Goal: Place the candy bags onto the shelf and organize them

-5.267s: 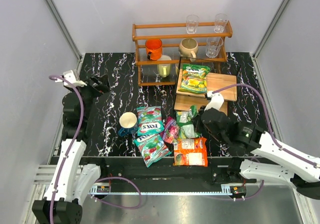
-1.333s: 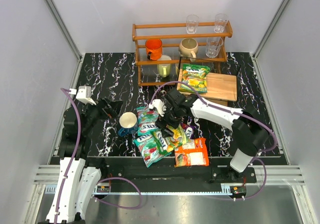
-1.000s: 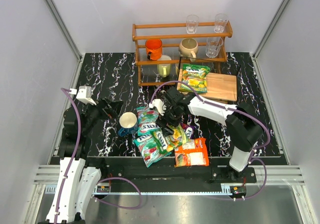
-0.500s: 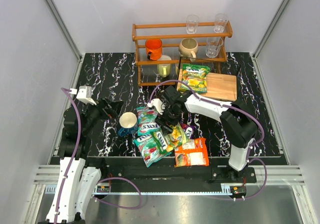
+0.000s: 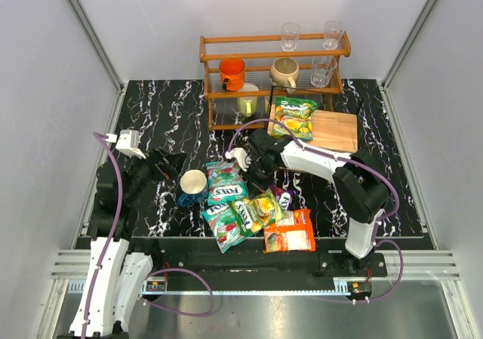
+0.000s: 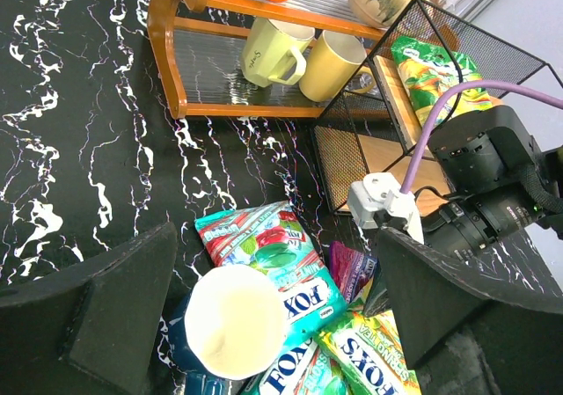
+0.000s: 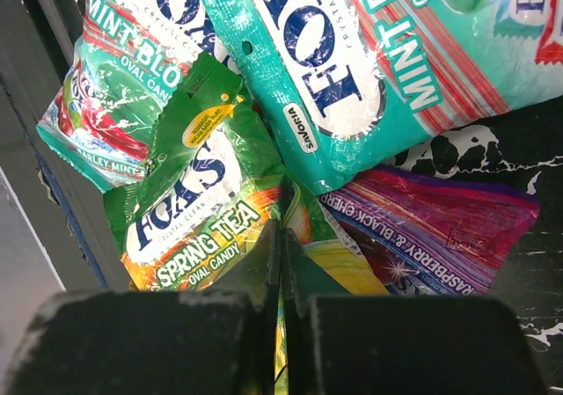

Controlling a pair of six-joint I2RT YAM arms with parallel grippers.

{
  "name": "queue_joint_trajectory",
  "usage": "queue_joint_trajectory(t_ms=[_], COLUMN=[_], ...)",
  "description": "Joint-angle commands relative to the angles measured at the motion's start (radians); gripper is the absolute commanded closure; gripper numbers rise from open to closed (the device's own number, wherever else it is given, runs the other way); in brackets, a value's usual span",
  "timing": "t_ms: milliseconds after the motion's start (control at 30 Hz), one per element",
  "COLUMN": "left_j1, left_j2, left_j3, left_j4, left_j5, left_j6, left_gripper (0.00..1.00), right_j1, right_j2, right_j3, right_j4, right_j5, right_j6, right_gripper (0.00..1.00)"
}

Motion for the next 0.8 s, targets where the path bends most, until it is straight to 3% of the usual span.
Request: queue_joint_trajectory(t_ms=[0, 267, 400, 600, 633, 767], left_j1=[-0.002, -0.002, -0.002, -0.002, -0.002, -0.002], left_j2=[-0.007, -0.011, -0.012, -0.007, -0.006, 0.0], left_j3=[0.019, 0.036, 0.039, 0.034, 0.031, 0.02], left_j4=[0.015, 0.004, 0.004, 0.002, 0.005, 0.013], left_j5=[0.023, 0.028, 0.021, 0.017, 0.017, 0.026], left_j6=[0.0, -0.002, -0.006, -0.012, -0.014, -0.023], left_gripper=[0.01, 0.01, 0.01, 0.01, 0.01, 0.01], right_j1=[-0.014, -0.014, -0.014, 0.026, 0.035, 0.046], right_j2=[-0.044, -0.183, -0.249, -0.366, -0.381, -0.383], right_j3=[0.037, -0.003, -0.061, -0.234, -0.29, -0.316], right_j4=[-0.023, 0.126, 0.247, 0.383, 0.405, 0.375], right_j5=[-0.027, 0.068, 0.162, 0.349, 0.349, 0.299], right_j6=[0.078, 0.298, 0.525, 0.856, 0.853, 0.639], right_gripper=[1.0, 1.0, 1.0, 1.0, 1.0, 0.62])
